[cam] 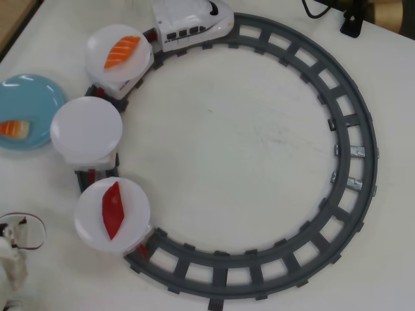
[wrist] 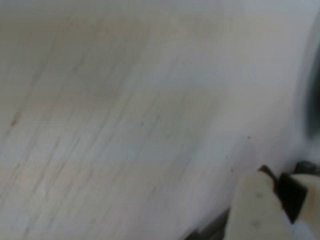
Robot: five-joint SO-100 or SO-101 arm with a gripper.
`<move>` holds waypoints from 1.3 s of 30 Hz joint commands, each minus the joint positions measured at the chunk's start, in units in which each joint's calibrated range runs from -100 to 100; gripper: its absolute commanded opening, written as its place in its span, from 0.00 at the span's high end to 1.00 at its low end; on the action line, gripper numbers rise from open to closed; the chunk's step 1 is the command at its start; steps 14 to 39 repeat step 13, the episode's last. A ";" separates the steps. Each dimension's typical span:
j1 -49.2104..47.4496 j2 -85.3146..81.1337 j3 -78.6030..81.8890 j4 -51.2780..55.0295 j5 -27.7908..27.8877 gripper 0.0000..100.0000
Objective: Pick up the sushi from the Shinkansen and put it on the blue dish
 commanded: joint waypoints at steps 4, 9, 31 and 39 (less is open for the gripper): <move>0.00 -0.54 0.35 0.48 -0.14 0.97; 0.00 -0.54 0.35 0.48 -0.14 0.97; 0.00 -0.54 0.35 0.48 -0.14 0.97; 0.00 -0.54 0.35 0.48 -0.14 0.97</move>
